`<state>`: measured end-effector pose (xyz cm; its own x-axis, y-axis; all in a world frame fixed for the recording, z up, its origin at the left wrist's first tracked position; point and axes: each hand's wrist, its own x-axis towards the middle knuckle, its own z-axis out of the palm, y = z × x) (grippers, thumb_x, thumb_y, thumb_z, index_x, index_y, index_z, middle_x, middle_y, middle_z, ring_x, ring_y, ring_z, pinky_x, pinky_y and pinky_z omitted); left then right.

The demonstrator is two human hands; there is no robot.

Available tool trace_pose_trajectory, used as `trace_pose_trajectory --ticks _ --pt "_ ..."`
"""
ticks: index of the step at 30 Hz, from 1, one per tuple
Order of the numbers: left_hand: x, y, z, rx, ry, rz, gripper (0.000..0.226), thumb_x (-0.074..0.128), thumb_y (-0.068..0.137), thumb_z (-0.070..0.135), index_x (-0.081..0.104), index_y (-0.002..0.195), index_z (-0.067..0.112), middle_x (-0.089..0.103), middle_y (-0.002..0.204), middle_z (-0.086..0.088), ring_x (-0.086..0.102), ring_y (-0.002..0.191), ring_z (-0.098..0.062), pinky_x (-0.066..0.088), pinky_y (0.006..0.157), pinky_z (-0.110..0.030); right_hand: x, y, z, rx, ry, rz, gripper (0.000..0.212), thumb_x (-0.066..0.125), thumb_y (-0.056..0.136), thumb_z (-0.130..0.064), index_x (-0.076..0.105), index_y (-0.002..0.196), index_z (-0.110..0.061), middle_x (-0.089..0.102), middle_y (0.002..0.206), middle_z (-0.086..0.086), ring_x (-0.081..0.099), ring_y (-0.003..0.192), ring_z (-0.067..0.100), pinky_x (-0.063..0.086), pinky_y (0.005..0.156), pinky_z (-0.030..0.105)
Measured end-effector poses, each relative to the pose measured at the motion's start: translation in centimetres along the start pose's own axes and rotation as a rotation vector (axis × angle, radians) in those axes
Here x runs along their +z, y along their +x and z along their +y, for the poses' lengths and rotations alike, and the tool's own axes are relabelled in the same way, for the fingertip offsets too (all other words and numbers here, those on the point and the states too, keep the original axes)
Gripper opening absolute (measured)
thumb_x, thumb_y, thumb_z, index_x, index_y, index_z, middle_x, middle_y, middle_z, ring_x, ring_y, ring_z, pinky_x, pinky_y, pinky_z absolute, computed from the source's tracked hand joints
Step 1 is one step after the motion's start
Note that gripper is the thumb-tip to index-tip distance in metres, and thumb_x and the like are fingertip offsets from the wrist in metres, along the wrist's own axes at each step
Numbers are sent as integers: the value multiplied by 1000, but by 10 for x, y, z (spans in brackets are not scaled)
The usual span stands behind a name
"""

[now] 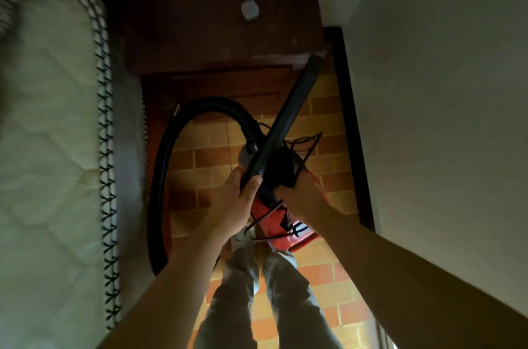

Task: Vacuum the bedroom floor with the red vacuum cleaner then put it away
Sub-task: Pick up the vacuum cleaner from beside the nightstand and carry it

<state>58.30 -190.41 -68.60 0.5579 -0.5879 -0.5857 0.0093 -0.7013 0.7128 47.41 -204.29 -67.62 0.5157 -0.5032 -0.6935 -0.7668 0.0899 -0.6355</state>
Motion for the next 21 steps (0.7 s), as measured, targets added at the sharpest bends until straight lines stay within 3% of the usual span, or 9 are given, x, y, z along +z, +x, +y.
trace_pose_trajectory --ticks 2,5,9,13,15,17,19,21 --pt "-24 -32 32 25 -46 3 30 46 101 53 55 97 24 59 70 3 57 57 -14 40 56 -29 -12 -38 -25 -44 21 -29 32 66 83 5 61 104 -18 68 90 5 65 77 7 50 63 20" --pt "-59 -80 80 66 -86 2 30 47 101 54 57 105 26 66 76 -9 60 59 -21 43 56 -34 -32 -97 -67 -83 59 -10 36 70 88 -3 62 108 -32 70 104 -6 66 99 7 48 76 19" --pt "-95 -141 134 129 -134 22 28 49 102 49 56 105 23 64 78 5 58 55 3 41 56 -19 -55 -166 -115 -182 60 39 32 71 89 -6 65 95 -37 71 89 -8 70 87 11 53 74 25" --pt "-114 -192 170 199 -229 72 27 52 103 39 57 111 13 62 81 2 58 54 8 41 51 -8 -71 -210 -147 -236 80 63 6 71 88 -9 71 91 -13 72 80 11 68 72 22 55 64 37" --pt "-121 -211 180 233 -202 143 30 52 102 44 58 113 17 64 78 1 60 58 2 45 54 -18 -77 -225 -161 -260 81 60 7 72 85 -14 71 91 -11 73 82 13 71 74 28 58 67 43" --pt "-124 -228 187 248 -176 211 27 52 101 48 58 111 24 68 80 -2 64 66 -8 52 61 -34 -83 -236 -174 -283 75 45 4 73 85 -16 72 89 -15 73 78 9 71 72 23 57 64 39" --pt "-126 -240 195 236 -162 273 23 52 101 48 57 112 29 70 84 -4 67 74 -14 55 68 -36 -90 -243 -185 -309 73 21 5 72 88 -13 70 84 -16 69 69 0 66 64 14 50 57 30" --pt "-127 -251 203 237 -148 341 26 51 101 49 57 115 29 69 83 -1 67 72 -14 52 64 -35 -97 -250 -197 -358 61 -34 11 71 91 -9 68 83 -17 67 64 -6 64 59 9 47 51 24"
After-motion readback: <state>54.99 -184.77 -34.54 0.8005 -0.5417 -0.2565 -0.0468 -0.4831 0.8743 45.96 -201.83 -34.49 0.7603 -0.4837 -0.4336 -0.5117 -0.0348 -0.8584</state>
